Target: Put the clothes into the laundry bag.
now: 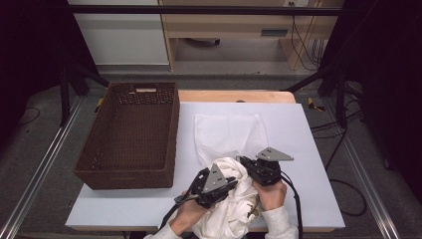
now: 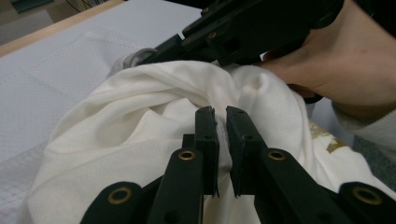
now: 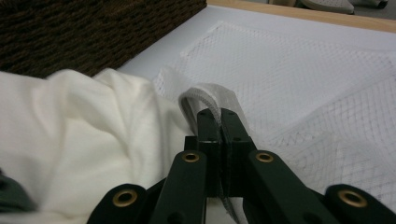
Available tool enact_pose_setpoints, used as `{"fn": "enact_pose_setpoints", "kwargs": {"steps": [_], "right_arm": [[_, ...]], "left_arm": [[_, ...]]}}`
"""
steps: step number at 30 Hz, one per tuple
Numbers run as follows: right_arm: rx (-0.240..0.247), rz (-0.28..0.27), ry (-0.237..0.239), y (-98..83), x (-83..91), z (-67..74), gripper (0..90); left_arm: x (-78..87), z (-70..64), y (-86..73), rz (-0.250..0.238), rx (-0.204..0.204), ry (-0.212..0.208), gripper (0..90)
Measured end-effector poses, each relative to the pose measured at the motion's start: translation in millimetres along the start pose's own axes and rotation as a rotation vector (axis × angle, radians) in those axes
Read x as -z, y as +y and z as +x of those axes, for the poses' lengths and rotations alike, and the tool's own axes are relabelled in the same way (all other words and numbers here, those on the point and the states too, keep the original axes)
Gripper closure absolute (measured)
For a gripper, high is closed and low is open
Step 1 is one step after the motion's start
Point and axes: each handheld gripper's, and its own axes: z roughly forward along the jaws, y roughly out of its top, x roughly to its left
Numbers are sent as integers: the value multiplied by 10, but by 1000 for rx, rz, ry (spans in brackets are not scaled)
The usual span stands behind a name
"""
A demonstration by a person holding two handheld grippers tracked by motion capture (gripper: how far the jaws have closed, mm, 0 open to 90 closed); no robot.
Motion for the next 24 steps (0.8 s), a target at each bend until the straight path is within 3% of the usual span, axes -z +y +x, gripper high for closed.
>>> {"fn": "enact_pose_setpoints", "kwargs": {"steps": [5, 7, 8, 10, 13, 14, 16, 18, 19, 20, 21, 23, 24], "right_arm": [[-7, -15, 5, 11, 27, -16, 886], [-6, -24, 9, 27, 64, -9, 887], [-2, -28, 12, 41, 90, 2, 887], [13, -34, 14, 67, 131, 35, 886], [26, -32, 13, 68, 148, 54, 886], [22, -33, 19, 58, 147, 38, 887], [12, -35, 21, 51, 147, 19, 886], [9, -38, 20, 48, 158, 4, 886], [9, -38, 20, 48, 158, 4, 886], [9, -36, 17, 49, 161, -1, 886], [11, -35, 17, 48, 156, -2, 886], [7, -35, 19, 49, 140, 11, 886], [12, -32, 20, 48, 137, 12, 886]], "left_arm": [[-327, -27, -8, 101, -26, 29, 830], [-383, -29, -16, 117, -41, 46, 830], [-467, -16, -36, 148, -62, 56, 830], [-496, 6, -47, 147, -46, 53, 829], [-468, 7, -58, 134, -51, 55, 808], [-387, 15, -67, 98, -26, 47, 772], [-233, 42, -40, 68, 8, 42, 664], [-27, 77, -7, 29, 0, 56, 519], [-27, 77, -7, 29, 0, 56, 461], [161, 136, 18, -10, -19, 83, 423], [219, 178, 26, -17, -27, 114, 387], [243, 299, 27, -7, -24, 164, 344], [203, 367, 9, 5, -3, 163, 321]]}}
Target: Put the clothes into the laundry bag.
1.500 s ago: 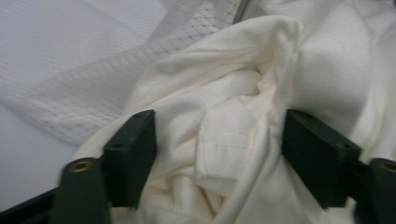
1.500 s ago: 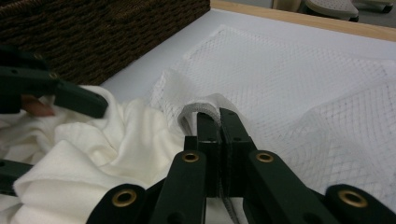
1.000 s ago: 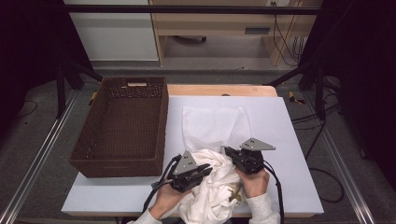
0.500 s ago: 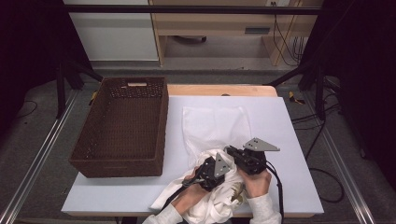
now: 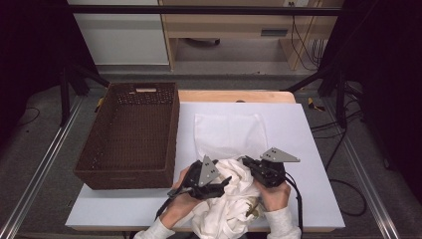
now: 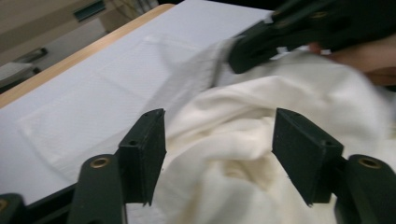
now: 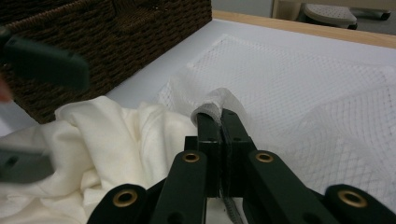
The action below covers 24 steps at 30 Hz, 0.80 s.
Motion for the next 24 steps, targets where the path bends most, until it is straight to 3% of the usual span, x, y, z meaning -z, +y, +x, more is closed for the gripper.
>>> {"fn": "enact_pose_setpoints", "kwargs": {"steps": [2, 3, 4, 5, 6, 7, 8, 10, 11, 15, 17, 20, 21, 22, 23, 24], "right_arm": [[2, 2, 1, 1, -2, 4, 886], [-2, 2, 1, 1, -4, 4, 886], [-1, 3, 1, 0, -7, 0, 886], [1, 6, 1, -2, -11, -3, 886], [3, 11, 0, -5, -19, -1, 886], [6, 16, -5, -9, -27, 2, 886], [9, 18, -9, -12, -36, 4, 886], [8, 17, -7, -12, -42, 2, 886], [5, 15, -5, -12, -41, 0, 886], [-9, 8, -13, -23, -51, 1, 887], [-20, 1, -9, -31, -64, 4, 887], [-26, -16, -6, -32, -63, 28, 887], [-23, -20, -3, -32, -61, 34, 887], [-18, -25, -6, -32, -60, 39, 887], [-18, -25, -6, -32, -60, 39, 887], [-13, -35, -4, -29, -50, 36, 887]], "left_arm": [[-170, 88, -63, 57, 39, -57, 290], [-170, 88, -63, 57, 39, -57, 280], [-373, 123, -145, 116, 54, -91, 259], [-451, 132, -184, 125, 71, -113, 252], [-493, 144, -214, 120, 102, -142, 273], [-493, 144, -214, 120, 102, -142, 334], [-501, 155, -232, 102, 132, -158, 412], [-453, 133, -217, 98, 120, -143, 602], [-411, 111, -204, 86, 107, -137, 654], [-144, -79, -90, -7, 49, -131, 703], [-75, -216, -30, -28, 4, -133, 699], [-134, -371, 28, -9, -46, -123, 694], [-134, -371, 28, -9, -46, -123, 694], [-257, -403, 40, 17, -55, -117, 695], [-257, -403, 40, 17, -55, -117, 696], [-405, -397, 28, 54, -56, -106, 698]]}}
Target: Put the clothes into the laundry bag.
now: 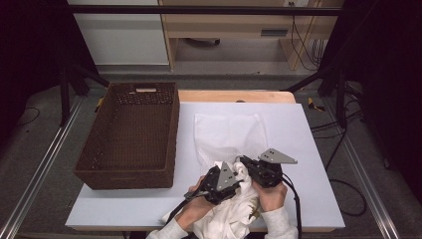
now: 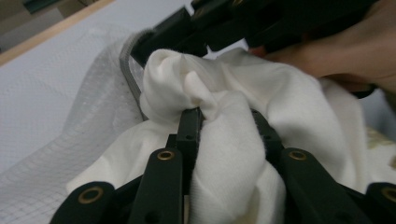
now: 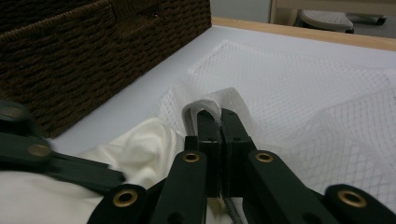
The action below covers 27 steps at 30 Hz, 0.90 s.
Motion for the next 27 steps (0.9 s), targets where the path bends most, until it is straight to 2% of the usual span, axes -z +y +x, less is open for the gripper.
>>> {"fn": "enact_pose_setpoints", "kwargs": {"steps": [1, 3, 4, 5, 9, 11, 14, 15, 16, 17, 19, 20, 21, 23, 25, 27], "right_arm": [[0, 0, 0, 0, 0, 0, 887], [0, -15, 8, 10, 22, -1, 887], [8, -19, 19, 29, 47, 13, 887], [15, -17, 18, 40, 54, 30, 886], [49, -4, 13, 39, 62, 86, 887], [41, -6, 21, 31, 68, 80, 886], [36, -7, 21, 18, 86, 44, 886], [36, -7, 21, 18, 86, 44, 886], [32, -8, 21, 14, 92, 31, 886], [28, -8, 20, 12, 95, 20, 886], [25, -3, 22, 5, 93, 1, 886], [30, -1, 20, 3, 89, 4, 886], [33, 0, 20, 1, 85, 11, 886], [42, 6, 20, -4, 72, 18, 886], [41, 14, 19, -12, 53, 24, 886], [42, 17, 17, -20, 34, 27, 886]], "left_arm": [[0, 0, 0, 0, 0, 0, 699], [-147, 53, -26, 45, 8, 19, 701], [-264, 132, -48, 71, 43, 11, 703], [-303, 162, -50, 73, 57, 8, 702], [-330, 186, -46, 78, 60, 13, 686], [-316, 182, -53, 71, 58, 18, 641], [-74, 187, -83, 30, 57, 38, 452], [-74, 187, -83, 30, 57, 38, 361], [10, 190, -93, 23, 56, 59, 361], [99, 202, -109, 22, 57, 65, 299], [306, 256, -178, 31, 100, 33, 297], [352, 264, -215, 28, 115, 32, 298], [352, 264, -215, 28, 115, 32, 324], [403, 267, -346, -5, 158, -16, 503], [374, 249, -390, -23, 171, -24, 657], [340, 220, -375, -40, 184, -35, 731]]}}
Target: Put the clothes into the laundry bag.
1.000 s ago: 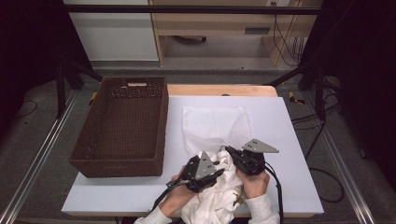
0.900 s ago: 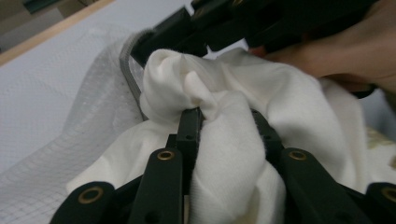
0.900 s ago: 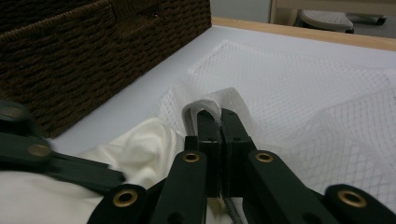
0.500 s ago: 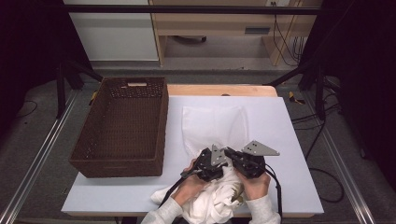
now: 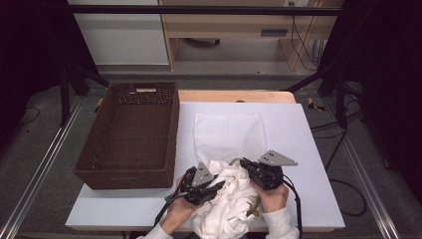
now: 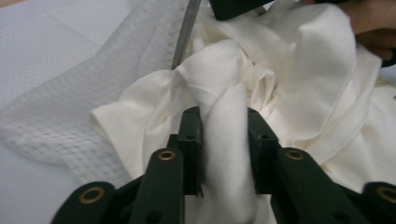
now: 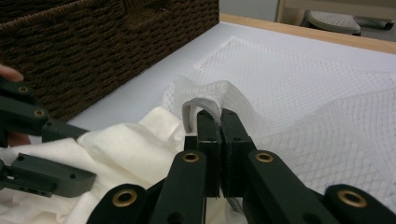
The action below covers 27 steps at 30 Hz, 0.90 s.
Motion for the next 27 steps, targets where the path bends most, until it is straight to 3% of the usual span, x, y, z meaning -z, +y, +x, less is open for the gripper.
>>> {"fn": "enact_pose_setpoints", "kwargs": {"steps": [2, 3, 7, 10, 12, 13, 14, 16, 18, 20, 22, 23, 24, 25, 27], "right_arm": [[-2, 1, -1, -4, -13, 9, 886], [-1, 0, 3, -4, -15, 8, 886], [-13, -4, 11, -2, -18, 11, 887], [-6, -8, 12, 7, -9, 18, 888], [2, -9, 9, 12, -1, 27, 888], [2, -5, 14, 19, 1, 33, 888], [9, -2, 11, 26, 6, 47, 889], [21, 7, 7, 43, 17, 73, 889], [31, 12, 2, 46, 29, 79, 889], [19, 6, 6, 33, 31, 61, 889], [9, -3, 14, 17, 36, 30, 889], [9, -3, 14, 17, 36, 30, 889], [7, -4, 12, 15, 37, 21, 889], [1, -8, 12, 10, 41, 5, 889], [-4, -7, 13, 6, 38, 0, 889]], "left_arm": [[-15, -33, 19, -8, -12, 0, 750], [-53, -123, 76, -20, -54, 2, 754], [-175, -260, 213, -11, -101, 18, 756], [-316, -260, 280, 18, -110, 39, 754], [-438, -216, 300, 58, -86, 39, 752], [-494, -204, 305, 67, -94, 60, 752], [-494, -204, 305, 67, -94, 60, 751], [-643, -176, 311, 84, -107, 100, 745], [-672, -144, 317, 81, -84, 88, 732], [-633, -117, 299, 62, -61, 69, 698], [-533, -86, 272, 44, -28, 37, 580], [-533, -86, 272, 44, -28, 37, 499], [-459, -73, 263, 34, -28, 42, 499], [-289, -38, 235, 10, -37, 55, 366], [-150, 28, 191, 0, -50, 76, 298]]}}
